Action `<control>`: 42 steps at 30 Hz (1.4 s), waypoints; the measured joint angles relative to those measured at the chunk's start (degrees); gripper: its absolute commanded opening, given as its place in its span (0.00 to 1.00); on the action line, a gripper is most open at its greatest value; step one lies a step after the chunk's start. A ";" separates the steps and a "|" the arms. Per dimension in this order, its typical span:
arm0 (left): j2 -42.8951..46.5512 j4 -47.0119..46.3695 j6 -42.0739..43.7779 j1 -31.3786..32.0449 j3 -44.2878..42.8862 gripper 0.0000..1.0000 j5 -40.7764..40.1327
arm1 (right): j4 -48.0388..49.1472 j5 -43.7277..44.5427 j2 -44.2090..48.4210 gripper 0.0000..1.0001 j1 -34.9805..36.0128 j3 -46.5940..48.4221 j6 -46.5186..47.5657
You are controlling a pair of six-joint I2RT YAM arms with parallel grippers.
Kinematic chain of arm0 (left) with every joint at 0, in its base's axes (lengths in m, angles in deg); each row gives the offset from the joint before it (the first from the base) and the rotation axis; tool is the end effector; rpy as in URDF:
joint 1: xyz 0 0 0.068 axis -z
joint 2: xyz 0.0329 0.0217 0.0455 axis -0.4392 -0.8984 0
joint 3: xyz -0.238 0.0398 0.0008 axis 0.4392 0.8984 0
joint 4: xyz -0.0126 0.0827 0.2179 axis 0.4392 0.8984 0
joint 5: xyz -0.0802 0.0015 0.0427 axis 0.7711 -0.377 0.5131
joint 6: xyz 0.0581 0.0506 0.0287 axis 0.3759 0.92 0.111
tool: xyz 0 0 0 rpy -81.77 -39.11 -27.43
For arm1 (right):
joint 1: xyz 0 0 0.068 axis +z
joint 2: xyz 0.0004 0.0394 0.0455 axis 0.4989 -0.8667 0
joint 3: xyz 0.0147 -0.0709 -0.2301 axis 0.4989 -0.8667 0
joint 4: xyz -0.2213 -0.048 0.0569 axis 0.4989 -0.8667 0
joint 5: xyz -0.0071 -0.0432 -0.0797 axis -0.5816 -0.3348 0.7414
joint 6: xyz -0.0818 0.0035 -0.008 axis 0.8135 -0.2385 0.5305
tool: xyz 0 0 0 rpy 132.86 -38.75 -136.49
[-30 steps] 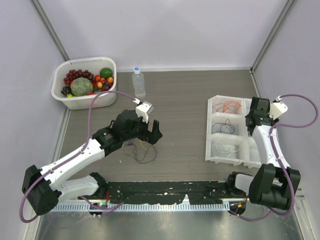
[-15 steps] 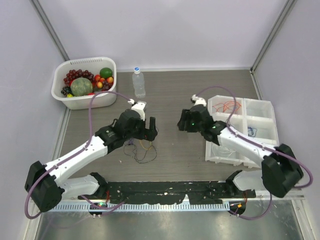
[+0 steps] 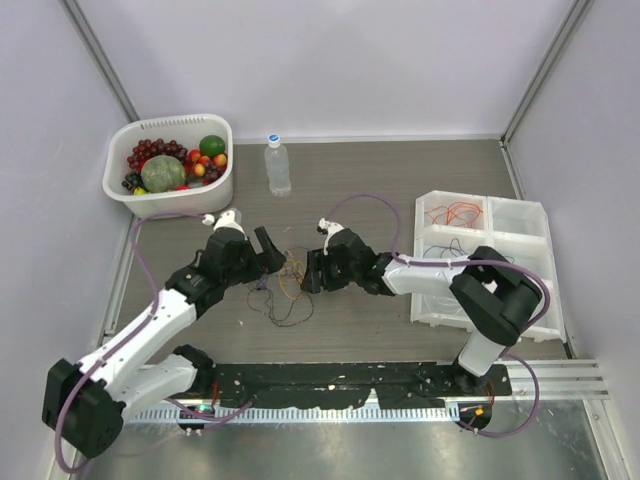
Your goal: Untangle the cables
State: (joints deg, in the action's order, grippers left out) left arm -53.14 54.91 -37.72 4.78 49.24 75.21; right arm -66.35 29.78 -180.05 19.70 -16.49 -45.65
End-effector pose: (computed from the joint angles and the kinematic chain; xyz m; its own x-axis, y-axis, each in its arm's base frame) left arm 0.1950 -0.1057 0.2128 -0.6560 -0.4398 -0.6134 -0.0754 0.8468 -0.5265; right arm 0.2148 0.2680 0.1330 -0.7965 -0.1210 -0.5924 -0.4702 0.7399 0.4810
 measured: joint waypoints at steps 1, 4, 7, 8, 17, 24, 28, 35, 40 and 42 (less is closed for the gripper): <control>-1.73 -0.15 -0.35 -0.39 0.13 0.88 1.57 | 1.03 -1.11 -0.59 0.62 0.00 0.00 -0.13; -5.31 -2.16 -1.57 -0.59 1.44 0.82 6.78 | 4.02 -3.15 -2.34 0.62 0.02 0.00 -0.92; -9.22 -3.76 -1.64 -0.59 2.03 0.69 10.88 | 6.01 -3.26 -3.76 0.58 0.02 0.00 -1.79; -11.13 -4.39 -1.40 -0.57 2.01 0.64 12.04 | 6.32 -2.97 -3.91 0.55 0.02 0.00 -2.03; -15.56 -4.68 0.35 -1.42 1.62 0.50 10.45 | 11.87 -3.48 -4.04 0.22 -0.09 -0.85 -2.58; -19.69 -7.32 1.55 -3.23 1.60 0.38 9.97 | 13.90 -3.45 -4.33 0.01 -0.09 -0.92 -3.91; -23.34 -8.68 2.05 -3.58 1.60 0.40 10.19 | 13.77 -2.62 -4.20 0.01 -0.09 -1.53 -3.98; -28.52 -12.83 3.10 -3.87 1.03 0.08 10.56 | 12.98 -2.71 -0.13 0.01 -0.09 -4.96 -4.61; -29.94 -13.05 4.46 -3.80 -0.04 0.00 11.23 | 12.57 -1.97 2.47 0.29 -0.09 -5.51 -4.83; -27.56 -12.13 5.27 -3.82 -0.09 0.00 10.71 | 11.04 -0.42 2.80 0.44 -0.09 -5.49 -4.70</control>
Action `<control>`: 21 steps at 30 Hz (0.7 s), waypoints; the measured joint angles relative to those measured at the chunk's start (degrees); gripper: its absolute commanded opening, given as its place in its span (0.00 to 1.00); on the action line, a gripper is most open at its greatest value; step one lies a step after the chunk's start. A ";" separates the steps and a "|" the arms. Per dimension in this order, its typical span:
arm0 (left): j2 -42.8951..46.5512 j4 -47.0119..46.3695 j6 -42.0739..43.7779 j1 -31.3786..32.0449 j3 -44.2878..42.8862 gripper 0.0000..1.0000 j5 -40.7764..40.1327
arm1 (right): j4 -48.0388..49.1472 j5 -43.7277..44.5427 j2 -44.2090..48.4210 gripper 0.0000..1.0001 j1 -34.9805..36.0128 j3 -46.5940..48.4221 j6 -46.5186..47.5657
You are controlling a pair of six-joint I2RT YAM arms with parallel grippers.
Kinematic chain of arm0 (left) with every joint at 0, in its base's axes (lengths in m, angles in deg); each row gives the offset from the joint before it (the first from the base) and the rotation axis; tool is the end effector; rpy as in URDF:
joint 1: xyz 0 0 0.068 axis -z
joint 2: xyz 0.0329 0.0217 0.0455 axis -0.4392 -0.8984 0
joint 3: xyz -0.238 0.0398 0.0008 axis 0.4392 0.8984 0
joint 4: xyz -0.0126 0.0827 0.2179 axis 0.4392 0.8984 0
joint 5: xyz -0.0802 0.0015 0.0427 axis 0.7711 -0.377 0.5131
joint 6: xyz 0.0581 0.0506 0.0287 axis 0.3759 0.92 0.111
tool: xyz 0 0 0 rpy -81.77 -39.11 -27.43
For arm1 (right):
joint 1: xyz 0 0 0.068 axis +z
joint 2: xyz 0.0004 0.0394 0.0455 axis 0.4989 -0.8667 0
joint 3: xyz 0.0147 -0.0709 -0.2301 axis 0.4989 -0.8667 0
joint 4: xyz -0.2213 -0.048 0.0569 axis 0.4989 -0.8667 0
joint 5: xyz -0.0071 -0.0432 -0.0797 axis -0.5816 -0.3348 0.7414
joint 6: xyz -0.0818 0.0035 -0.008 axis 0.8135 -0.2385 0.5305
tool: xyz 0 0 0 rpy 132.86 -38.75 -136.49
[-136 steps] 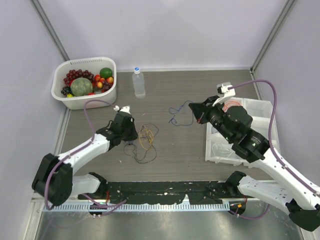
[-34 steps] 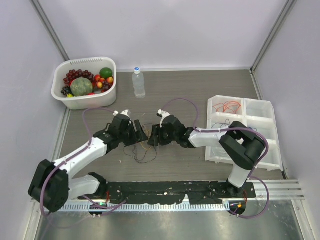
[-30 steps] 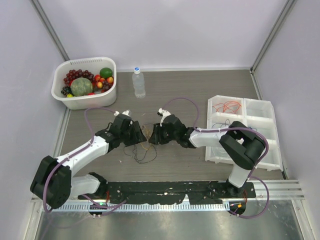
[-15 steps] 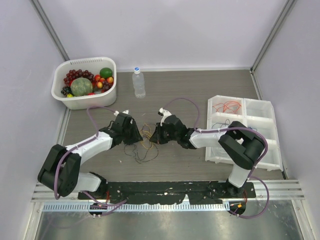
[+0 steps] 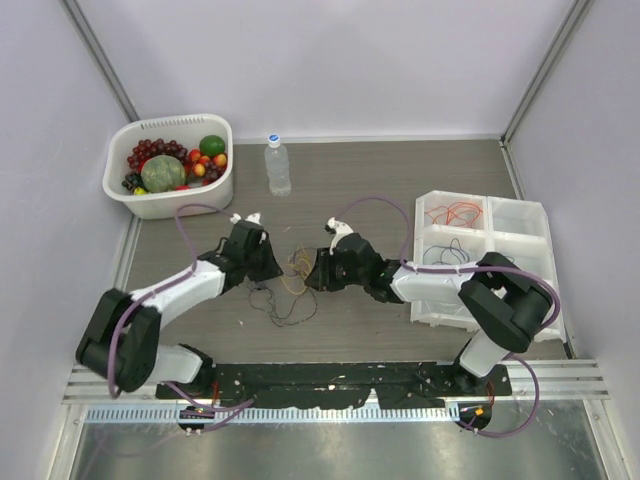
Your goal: Untangle the cables
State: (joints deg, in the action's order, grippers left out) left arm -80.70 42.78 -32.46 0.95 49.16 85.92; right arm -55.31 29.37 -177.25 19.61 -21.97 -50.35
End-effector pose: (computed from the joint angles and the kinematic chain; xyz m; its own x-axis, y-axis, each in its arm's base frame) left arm 0.2398 -0.1268 0.1246 -0.8470 -0.3002 -0.4387 -0.0894 0.8940 -0.4391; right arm 0.2120 0.2647 0.1421 -0.7783 0.0039 -0.6279 -0.4566 0.6829 0.5702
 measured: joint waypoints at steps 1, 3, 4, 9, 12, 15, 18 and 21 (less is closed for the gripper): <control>2.14 0.81 0.72 -0.04 0.00 0.00 -0.28 | -0.96 0.68 0.09 0.50 0.00 0.02 0.37; 7.67 2.43 1.81 -0.07 -0.02 0.00 -0.35 | -3.02 1.90 0.37 0.55 0.00 0.02 1.05; 11.37 3.19 2.47 -0.11 -0.09 0.00 -0.28 | -3.91 2.38 0.61 0.57 0.00 0.00 1.66; 25.68 6.56 5.38 -0.13 -3.76 0.00 1.07 | -5.62 3.15 3.98 0.60 -0.04 -1.05 4.35; 28.94 8.63 6.49 -0.13 -7.30 0.00 2.27 | -3.89 1.99 5.97 0.60 -0.04 -2.43 5.35; 29.99 10.99 6.99 -0.13 -10.47 0.14 2.08 | -3.26 1.86 6.16 0.60 -0.04 -2.67 5.33; 29.62 13.75 7.08 -0.13 -12.59 0.52 0.72 | -3.30 3.80 6.16 0.60 -0.04 -2.67 4.61; 28.15 16.98 6.32 -0.13 -12.94 0.73 -2.12 | -4.24 5.42 6.16 0.60 -0.04 -2.23 3.98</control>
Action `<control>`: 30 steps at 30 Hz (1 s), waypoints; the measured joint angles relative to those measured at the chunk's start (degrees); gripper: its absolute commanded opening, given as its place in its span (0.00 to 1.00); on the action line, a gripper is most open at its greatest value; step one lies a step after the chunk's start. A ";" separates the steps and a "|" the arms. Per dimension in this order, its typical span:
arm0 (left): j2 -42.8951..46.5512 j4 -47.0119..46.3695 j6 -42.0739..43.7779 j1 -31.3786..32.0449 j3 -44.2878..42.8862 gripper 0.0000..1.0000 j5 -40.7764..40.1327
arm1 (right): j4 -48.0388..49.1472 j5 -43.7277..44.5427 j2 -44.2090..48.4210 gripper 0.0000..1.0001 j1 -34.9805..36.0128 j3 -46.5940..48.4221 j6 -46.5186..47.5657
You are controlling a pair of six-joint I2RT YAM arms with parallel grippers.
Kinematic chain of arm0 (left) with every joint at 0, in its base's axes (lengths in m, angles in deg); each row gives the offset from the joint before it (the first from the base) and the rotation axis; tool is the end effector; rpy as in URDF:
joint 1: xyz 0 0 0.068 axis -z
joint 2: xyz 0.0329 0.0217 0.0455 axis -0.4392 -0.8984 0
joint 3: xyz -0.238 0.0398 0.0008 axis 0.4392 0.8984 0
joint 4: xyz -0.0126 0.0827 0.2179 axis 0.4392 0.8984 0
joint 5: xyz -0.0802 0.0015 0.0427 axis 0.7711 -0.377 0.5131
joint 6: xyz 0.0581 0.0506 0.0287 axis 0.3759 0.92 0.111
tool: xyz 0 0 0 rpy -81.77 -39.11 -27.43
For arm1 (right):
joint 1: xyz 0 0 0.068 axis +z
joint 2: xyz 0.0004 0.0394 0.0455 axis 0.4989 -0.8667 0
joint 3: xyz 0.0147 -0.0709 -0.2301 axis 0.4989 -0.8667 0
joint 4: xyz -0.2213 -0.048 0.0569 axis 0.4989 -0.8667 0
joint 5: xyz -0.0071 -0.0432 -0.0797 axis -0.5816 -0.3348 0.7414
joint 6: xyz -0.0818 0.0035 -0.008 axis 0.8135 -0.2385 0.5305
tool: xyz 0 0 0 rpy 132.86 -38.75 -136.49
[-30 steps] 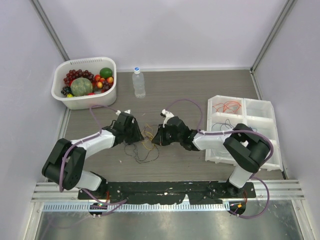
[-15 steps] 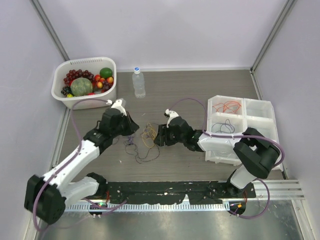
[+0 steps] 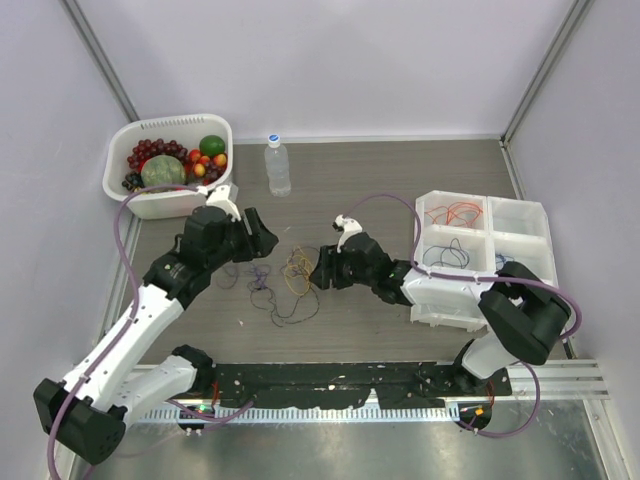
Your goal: Untangle the cables
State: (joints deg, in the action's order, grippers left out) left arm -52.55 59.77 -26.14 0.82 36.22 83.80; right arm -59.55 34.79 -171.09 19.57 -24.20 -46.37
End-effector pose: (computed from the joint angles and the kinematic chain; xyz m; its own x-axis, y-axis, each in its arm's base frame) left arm 0.2007 -0.1034 0.2824 -0.6068 -0.3267 -0.7246 0.1524 0.8469 -0.5094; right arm 0.2065 0.2475 0.1540 -0.7230 -0.0096 -0.6908 -0.4700 0.7397 0.4816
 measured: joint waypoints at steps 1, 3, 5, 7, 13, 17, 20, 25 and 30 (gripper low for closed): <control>-0.52 0.94 -0.31 0.00 0.37 0.77 -1.31 | -0.92 0.63 -0.09 0.59 0.00 0.70 -0.09; -0.87 1.51 -1.46 0.00 2.36 0.79 -4.02 | -2.69 1.97 -0.81 0.59 0.00 2.99 0.04; -1.03 2.36 -2.67 0.00 5.51 0.79 -7.10 | -4.59 3.43 -2.14 0.57 0.00 6.60 0.50; -2.27 2.97 -3.30 -0.04 8.02 0.77 -9.33 | -6.01 4.26 -3.41 0.55 -0.04 9.92 1.22; -10.36 1.88 -4.37 -0.81 9.22 0.71 -12.20 | -6.99 2.71 -6.60 0.53 -0.20 14.38 1.49; -17.25 0.59 -4.37 -1.46 9.16 0.60 -12.13 | -7.02 0.13 -9.66 0.54 -0.15 14.21 0.48; -20.44 0.37 -4.33 -1.51 9.16 0.35 -11.45 | -6.62 -1.01 -11.17 0.54 -0.02 13.46 -0.37; -20.70 -0.33 -2.93 -1.51 9.18 0.00 -10.64 | -6.19 -1.95 -13.35 0.36 0.63 12.90 -1.14; -13.68 0.76 -0.33 -1.51 8.94 0.00 -11.28 | -5.70 -1.03 -14.27 0.01 0.76 12.46 -1.53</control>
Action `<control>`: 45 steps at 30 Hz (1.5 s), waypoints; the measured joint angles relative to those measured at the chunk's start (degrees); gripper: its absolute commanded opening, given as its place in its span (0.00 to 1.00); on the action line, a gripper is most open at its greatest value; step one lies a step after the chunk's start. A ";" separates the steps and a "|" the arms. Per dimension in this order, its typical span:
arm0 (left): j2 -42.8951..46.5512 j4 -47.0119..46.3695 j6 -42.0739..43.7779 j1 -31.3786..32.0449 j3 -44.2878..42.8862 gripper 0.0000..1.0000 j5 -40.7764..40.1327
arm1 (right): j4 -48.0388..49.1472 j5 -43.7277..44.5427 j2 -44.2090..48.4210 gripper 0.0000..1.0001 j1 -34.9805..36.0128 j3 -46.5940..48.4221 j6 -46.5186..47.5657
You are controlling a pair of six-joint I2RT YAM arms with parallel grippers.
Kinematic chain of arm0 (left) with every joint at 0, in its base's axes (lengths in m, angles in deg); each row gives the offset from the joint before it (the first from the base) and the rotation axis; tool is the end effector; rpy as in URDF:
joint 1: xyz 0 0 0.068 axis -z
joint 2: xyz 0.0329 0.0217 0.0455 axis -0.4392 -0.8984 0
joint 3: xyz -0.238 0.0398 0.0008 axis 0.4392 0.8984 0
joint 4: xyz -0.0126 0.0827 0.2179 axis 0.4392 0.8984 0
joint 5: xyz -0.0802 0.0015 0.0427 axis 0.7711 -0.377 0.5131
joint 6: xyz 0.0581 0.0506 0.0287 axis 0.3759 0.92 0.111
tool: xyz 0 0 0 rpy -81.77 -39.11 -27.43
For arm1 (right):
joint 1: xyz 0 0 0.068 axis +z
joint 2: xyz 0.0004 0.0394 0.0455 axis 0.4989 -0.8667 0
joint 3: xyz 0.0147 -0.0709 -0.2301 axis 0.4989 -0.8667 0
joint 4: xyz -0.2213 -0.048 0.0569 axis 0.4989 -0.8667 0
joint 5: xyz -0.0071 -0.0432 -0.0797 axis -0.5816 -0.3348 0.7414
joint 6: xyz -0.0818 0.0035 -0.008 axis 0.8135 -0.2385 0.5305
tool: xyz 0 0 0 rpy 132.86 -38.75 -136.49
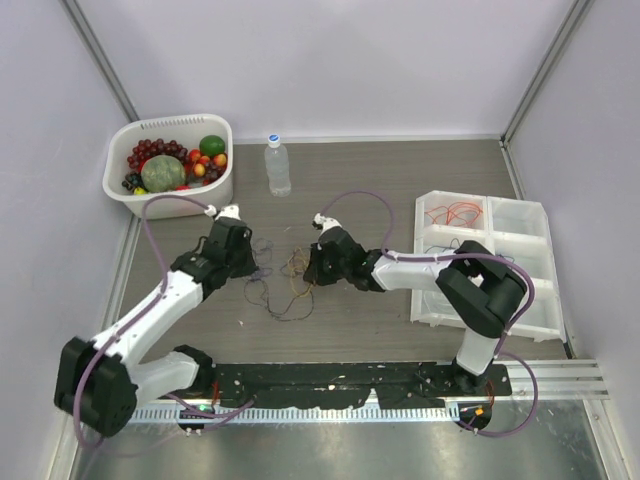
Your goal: Untangle the cables
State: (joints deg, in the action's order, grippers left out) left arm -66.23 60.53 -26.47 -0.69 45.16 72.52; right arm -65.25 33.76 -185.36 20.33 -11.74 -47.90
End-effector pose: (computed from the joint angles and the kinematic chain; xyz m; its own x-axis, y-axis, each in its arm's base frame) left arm 0.2210 -0.0909 0.1781 -0.7612 -0.2609 -0.5938 -0.1359 0.9594 -0.2473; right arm 0.2292 0.2836 0.1288 -0.7939 -0.0710 -0.6039 -0.4266 0.7729 0.4698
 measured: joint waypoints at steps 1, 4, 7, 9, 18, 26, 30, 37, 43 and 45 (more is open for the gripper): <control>2.64 0.48 0.72 0.00 -0.24 0.00 -0.35 | -0.04 0.87 0.00 0.01 0.00 -0.17 -0.11; 10.88 1.88 2.54 0.00 -1.92 0.00 -1.70 | -0.15 4.50 0.00 0.01 0.04 -0.92 -0.20; 18.95 3.26 4.26 0.00 -5.97 0.00 -4.15 | -1.62 8.70 0.02 0.01 0.04 -1.90 -0.13; 23.21 3.58 5.31 0.00 -8.94 0.00 -5.66 | -2.29 10.84 0.11 0.01 0.02 -2.62 -0.22; 31.56 5.73 4.76 0.00 -21.79 0.00 -11.41 | -5.73 16.39 2.51 0.29 -0.63 -3.82 0.85; 22.73 11.85 1.18 0.00 -30.25 0.00 -8.92 | -12.17 16.81 13.07 0.61 0.70 -2.86 8.98; 21.92 12.07 -0.63 0.00 -29.90 0.00 -4.26 | -10.99 11.91 20.13 0.67 1.38 -2.05 12.85; 19.96 12.02 -1.70 0.00 -33.11 0.00 1.16 | 1.60 -2.84 25.07 0.67 1.95 -0.92 13.66; 19.02 11.98 -2.69 0.00 -35.47 0.00 4.15 | 8.39 -8.81 19.21 0.62 2.21 4.11 12.07; 18.73 11.96 -2.80 0.00 -36.44 0.00 5.09 | 9.84 -10.47 17.99 0.60 2.21 5.55 11.85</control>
State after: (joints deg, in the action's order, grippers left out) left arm -47.50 72.49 -29.27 -0.69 8.72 77.62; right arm -55.42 23.29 -167.37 22.54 -6.19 -36.05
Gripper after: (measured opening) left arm 0.013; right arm 0.629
